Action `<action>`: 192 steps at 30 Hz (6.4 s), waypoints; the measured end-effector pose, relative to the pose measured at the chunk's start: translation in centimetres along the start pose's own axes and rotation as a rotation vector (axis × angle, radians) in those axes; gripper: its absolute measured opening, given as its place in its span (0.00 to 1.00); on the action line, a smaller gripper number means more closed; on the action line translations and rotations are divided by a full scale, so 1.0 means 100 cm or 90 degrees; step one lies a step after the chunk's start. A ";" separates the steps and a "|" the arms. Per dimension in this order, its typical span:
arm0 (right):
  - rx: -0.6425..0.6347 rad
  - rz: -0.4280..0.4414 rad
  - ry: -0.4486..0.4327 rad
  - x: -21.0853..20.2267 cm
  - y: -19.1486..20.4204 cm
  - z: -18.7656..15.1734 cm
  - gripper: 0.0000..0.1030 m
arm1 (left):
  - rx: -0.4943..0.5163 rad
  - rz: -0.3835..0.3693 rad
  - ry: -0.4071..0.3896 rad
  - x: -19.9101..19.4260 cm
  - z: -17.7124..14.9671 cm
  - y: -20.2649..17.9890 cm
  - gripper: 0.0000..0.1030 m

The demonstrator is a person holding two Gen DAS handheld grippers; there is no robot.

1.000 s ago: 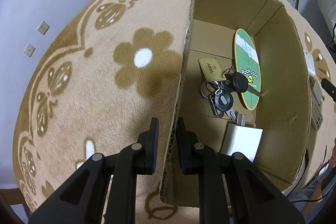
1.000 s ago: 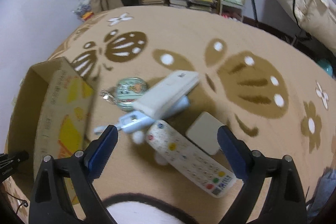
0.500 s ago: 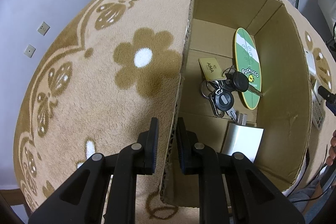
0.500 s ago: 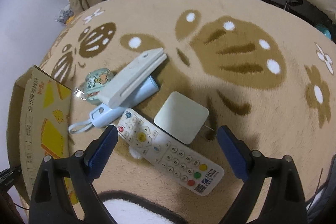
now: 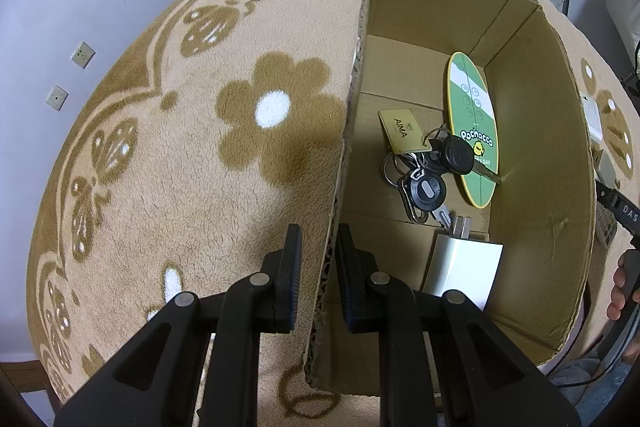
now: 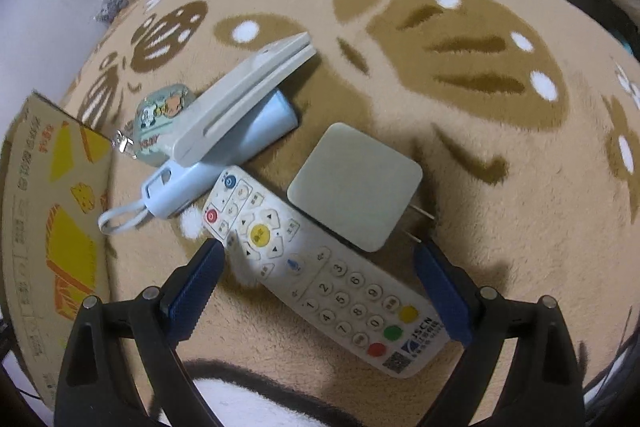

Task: Organize rigid objects
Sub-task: 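Return the right tool to the pile and grasp the white TV remote, then lift the white remote with the right tool and carry it over the box, then open the right tool to drop the white remote into the box, then return the right tool to the pile and grasp the white square router, then lift the white square router with the right tool and carry it over the box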

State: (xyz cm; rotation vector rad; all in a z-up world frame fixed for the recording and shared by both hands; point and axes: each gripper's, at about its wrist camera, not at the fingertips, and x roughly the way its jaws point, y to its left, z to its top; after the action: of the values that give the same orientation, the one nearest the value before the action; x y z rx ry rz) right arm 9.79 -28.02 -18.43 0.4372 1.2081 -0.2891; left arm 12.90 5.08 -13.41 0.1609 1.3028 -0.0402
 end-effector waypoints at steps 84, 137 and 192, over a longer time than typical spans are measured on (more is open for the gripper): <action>-0.238 0.118 -0.204 -0.135 0.169 -0.009 0.43 | 0.004 0.006 0.002 0.002 0.000 0.001 0.17; -0.219 0.064 -0.224 -0.100 0.134 0.026 0.92 | -0.006 -0.007 0.009 0.008 0.001 0.005 0.15; 0.031 -0.072 -0.090 -0.013 -0.008 0.016 0.47 | -0.007 -0.012 0.006 0.002 0.000 0.000 0.13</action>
State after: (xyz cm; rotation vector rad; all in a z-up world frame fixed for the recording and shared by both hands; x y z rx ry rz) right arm 10.31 -29.48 -16.91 0.3841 1.0910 -0.4403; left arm 12.96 5.12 -13.58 0.1393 1.3141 -0.0485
